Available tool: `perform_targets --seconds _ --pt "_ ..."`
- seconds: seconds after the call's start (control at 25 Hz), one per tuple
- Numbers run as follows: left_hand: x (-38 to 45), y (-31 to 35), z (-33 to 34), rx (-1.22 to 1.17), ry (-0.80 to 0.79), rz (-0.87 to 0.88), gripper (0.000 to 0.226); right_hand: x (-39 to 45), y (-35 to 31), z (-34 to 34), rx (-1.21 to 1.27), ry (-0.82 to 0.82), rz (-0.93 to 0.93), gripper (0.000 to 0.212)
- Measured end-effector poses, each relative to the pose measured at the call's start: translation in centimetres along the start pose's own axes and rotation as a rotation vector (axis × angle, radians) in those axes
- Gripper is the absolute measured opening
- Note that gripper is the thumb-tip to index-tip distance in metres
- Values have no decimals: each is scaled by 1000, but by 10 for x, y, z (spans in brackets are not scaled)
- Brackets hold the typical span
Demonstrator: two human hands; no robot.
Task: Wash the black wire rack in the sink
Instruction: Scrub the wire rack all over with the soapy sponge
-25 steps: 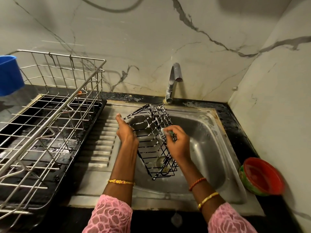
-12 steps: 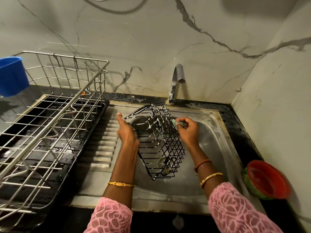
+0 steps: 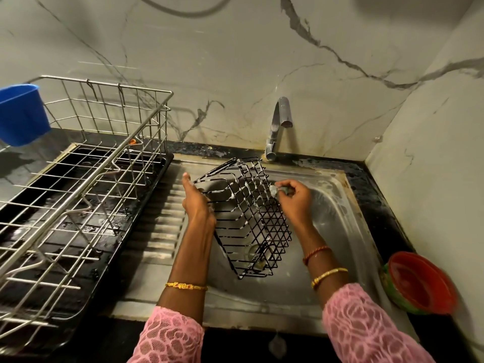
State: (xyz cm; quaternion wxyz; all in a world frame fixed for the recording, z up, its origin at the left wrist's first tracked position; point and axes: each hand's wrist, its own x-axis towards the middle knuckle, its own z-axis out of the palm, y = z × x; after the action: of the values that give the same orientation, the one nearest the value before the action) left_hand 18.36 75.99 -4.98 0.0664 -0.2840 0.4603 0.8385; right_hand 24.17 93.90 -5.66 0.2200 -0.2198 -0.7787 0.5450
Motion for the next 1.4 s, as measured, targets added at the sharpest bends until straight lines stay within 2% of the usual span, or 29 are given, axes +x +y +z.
perform_targets --seconds 0.08,0.2,0.32,0.4,0.48,0.56,0.68,0.76,0.88,0.92,1.0,1.08,1.12,1.24,1.32,1.4 --pt "-2 4 0 -4 -7 1 67 17 8 -3 12 -59 145 19" --pt "-3 8 1 -19 15 -23 62 21 15 -5 -56 -396 327 27" --pt "7 7 -6 -68 15 -29 35 19 17 -9 136 -563 336 34" --pt "11 6 -11 -69 -35 -11 35 17 14 -12 135 -606 267 26" --pt "12 8 -11 32 -196 67 38 15 10 -12 60 -551 204 20" --pt "8 14 -8 177 -359 154 42 15 11 -10 69 -405 192 18" --pt "1 13 -10 435 -581 115 56 15 16 -8 176 -243 215 19" --pt "-11 -5 -10 435 -499 55 59 10 12 -7 210 -212 233 16" --pt "-18 -20 1 411 -104 138 56 -1 5 -4 245 -207 270 11" --pt "-15 -20 1 393 -48 141 57 -3 6 -4 279 -211 289 11" --pt "-8 -19 -2 331 -52 122 63 -4 10 -7 407 -207 354 15" --pt "-2 -17 -8 288 -77 80 74 -3 10 -11 526 -105 438 18" --pt "-2 -16 -9 260 -70 64 79 -4 8 -13 496 -44 456 18" --pt "-6 -14 -11 186 -55 44 76 -8 -4 -16 420 94 410 9" --pt "-9 -13 -10 156 -60 23 74 -4 -14 -18 483 226 345 17" --pt "-11 -14 -11 112 -68 31 79 -1 -21 -15 441 292 250 15"
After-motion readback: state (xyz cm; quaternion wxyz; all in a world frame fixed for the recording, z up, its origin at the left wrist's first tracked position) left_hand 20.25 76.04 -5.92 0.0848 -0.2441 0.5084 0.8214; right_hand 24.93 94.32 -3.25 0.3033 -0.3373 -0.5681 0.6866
